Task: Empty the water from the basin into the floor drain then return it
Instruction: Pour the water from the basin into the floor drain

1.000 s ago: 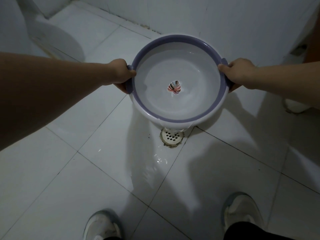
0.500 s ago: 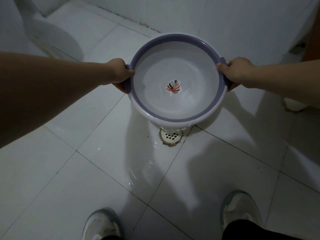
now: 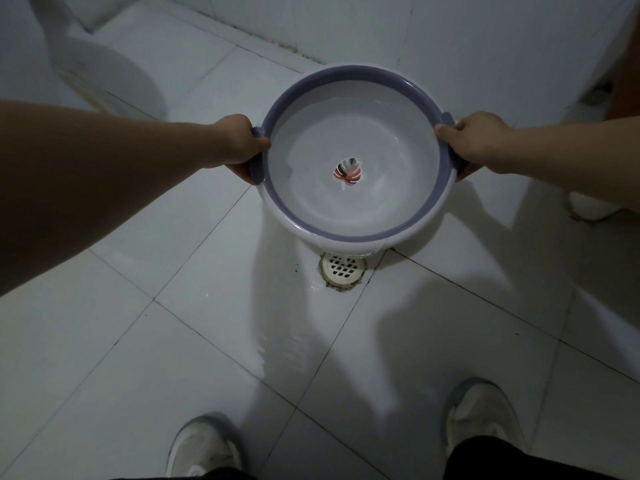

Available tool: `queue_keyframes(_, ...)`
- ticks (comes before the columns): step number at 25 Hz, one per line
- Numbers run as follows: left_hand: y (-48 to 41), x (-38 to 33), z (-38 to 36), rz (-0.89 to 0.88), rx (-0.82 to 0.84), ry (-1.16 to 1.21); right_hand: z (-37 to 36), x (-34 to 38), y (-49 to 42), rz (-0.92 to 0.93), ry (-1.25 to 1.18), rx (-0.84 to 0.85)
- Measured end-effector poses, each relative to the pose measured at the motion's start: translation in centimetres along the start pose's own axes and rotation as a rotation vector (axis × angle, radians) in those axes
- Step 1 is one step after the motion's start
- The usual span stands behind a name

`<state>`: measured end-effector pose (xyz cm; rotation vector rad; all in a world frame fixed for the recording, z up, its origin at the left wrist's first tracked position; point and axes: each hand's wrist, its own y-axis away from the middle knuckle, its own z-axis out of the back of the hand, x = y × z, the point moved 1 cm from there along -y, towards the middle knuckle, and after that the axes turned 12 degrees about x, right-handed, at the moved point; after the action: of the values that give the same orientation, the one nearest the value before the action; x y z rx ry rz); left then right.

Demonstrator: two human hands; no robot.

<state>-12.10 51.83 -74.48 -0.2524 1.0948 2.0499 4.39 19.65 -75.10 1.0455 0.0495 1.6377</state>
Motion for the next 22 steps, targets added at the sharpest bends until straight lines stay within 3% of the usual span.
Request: queue_keyframes(22,0.32,-0.05,-0.25,-0.035,-0.019,0.026,0.29,-0.09,-0.06,0.021,0.025,-0.014)
